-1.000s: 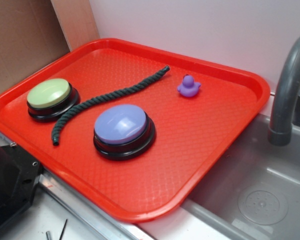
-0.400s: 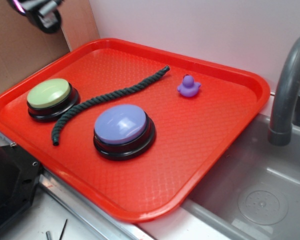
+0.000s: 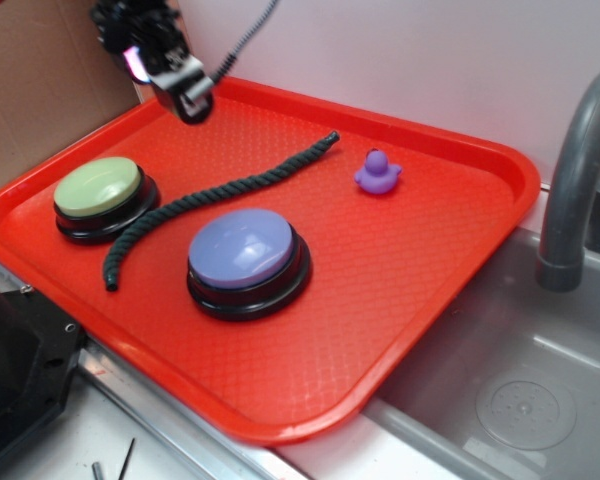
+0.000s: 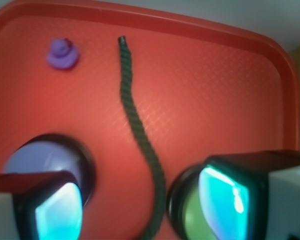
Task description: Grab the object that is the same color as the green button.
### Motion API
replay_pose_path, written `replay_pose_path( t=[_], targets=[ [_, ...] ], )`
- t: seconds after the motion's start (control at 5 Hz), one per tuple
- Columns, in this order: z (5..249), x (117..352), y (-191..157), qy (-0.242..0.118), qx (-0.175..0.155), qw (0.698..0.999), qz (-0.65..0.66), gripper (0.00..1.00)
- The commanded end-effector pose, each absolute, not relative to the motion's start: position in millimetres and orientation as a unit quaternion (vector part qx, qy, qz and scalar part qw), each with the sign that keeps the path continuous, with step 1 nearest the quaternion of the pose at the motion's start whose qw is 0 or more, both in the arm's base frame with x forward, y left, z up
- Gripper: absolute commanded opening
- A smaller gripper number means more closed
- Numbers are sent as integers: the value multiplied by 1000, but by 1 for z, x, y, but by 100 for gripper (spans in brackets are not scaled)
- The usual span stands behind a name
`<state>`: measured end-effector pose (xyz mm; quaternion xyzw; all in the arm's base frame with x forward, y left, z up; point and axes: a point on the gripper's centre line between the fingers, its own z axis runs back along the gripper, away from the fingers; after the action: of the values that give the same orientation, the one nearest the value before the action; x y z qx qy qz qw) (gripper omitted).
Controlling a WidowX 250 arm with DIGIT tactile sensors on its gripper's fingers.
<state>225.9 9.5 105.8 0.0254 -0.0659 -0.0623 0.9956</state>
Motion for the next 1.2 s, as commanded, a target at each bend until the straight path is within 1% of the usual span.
replay_pose_path(
  t=[0.0,0.2,0.4,0.6,0.8,1.0],
  targets=[
    [57,250,9,-74,55,994,-51,100],
    [37,252,10,-65,49,996,-41,100],
    [23,254,12,-61,46,997,-18,100],
    [10,256,16,-46,46,998,-5,100],
    [5,256,16,-59,42,997,3,0],
    [5,255,16,-62,42,997,7,0]
  ],
)
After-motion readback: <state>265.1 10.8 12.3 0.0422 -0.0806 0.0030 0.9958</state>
